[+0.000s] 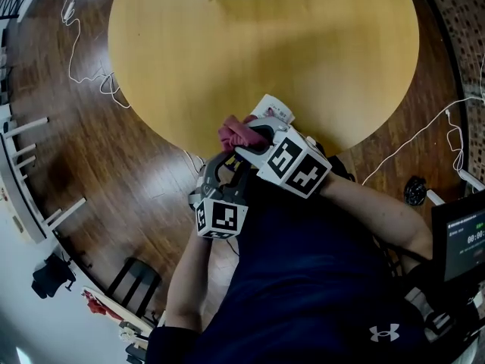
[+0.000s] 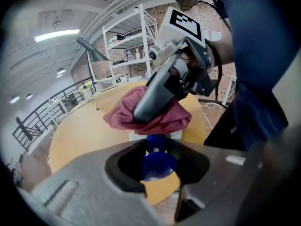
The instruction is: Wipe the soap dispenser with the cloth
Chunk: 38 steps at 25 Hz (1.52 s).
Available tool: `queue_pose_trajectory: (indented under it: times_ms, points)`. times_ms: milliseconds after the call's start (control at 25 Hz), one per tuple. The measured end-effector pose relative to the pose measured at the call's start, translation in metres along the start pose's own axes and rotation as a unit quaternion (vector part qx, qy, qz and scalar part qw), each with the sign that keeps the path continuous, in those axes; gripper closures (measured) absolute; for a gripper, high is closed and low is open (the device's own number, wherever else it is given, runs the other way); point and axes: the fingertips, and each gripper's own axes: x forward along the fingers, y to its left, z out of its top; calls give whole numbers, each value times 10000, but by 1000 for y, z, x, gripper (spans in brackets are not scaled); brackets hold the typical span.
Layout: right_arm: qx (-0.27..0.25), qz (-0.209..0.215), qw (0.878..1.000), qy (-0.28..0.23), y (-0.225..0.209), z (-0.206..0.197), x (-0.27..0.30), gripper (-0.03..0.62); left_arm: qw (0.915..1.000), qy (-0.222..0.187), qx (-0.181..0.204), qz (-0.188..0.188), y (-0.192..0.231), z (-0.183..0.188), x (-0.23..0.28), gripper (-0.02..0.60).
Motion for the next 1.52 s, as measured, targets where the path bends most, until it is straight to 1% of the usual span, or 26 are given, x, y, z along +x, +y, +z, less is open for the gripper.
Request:
queue_pose_trajectory:
  times_ms: [80,240,320,400,480,520,560,680,720,800,840,920,960,1040,1160,1280,1320,1360,1440,1520]
  points:
    - [159,-161,9997,-38,-14,-6,-3,461,10000,-7,-26,-16,1,-1,-2,442]
    - [612,-769,9951,-87,-72,-34,-17,462,9998,2,-180,-38,3,-7,-2,443]
    - [915,-1084,9899,-72,-101,-45,-26,462,9999,17,-146,-44,4,-8,-1,443]
    - [1208,-1332,9837,29,-121,-54,-33,462,9999,40,-82,-57,6,-9,1,443]
    - [1323,-1408,9811,109,-122,-53,-36,462,9999,81,33,-63,5,-9,3,443]
    - [1258,-1318,9832,87,-112,-47,-36,461,9998,105,132,-54,4,-8,3,443]
    - [1151,-1117,9870,34,-96,-38,-32,461,9996,132,264,-34,4,-7,4,443]
    - [741,-238,9970,-34,-31,-10,-10,461,9964,261,805,57,5,-1,3,443]
    - [569,-83,9983,-30,-15,-4,-6,461,9947,312,979,81,5,1,3,443]
    - [292,-76,9995,-44,-6,3,-6,461,9921,377,1190,91,6,5,1,443]
    - [303,-98,9995,-75,-9,1,-8,461,9913,399,1249,84,5,6,-1,443]
    - [656,-132,9976,-165,-27,-10,-13,461,9901,436,1332,73,3,7,-3,443]
    - [832,-230,9961,-176,-40,-17,-16,462,9899,445,1345,70,3,7,-3,443]
    - [1043,-594,9927,-127,-73,-32,-25,462,9903,443,1319,61,3,7,-2,443]
    - [1561,-1033,9823,-82,-117,-52,-37,462,9904,438,1307,41,5,8,0,443]
    - [2083,-1228,9703,32,-138,-62,-42,462,9865,504,1555,41,6,7,2,443]
    - [2130,-1209,9695,20,-136,-57,-42,461,9843,532,1684,44,5,7,2,443]
    - [2109,-1106,9712,-49,-128,-46,-41,461,9818,561,1814,43,4,9,2,443]
    - [1911,-647,9792,-237,-96,-14,-34,461,9759,634,2089,39,3,14,0,443]
    - [1516,-90,9880,-293,-54,15,-23,461,9679,710,2409,57,3,20,-1,443]
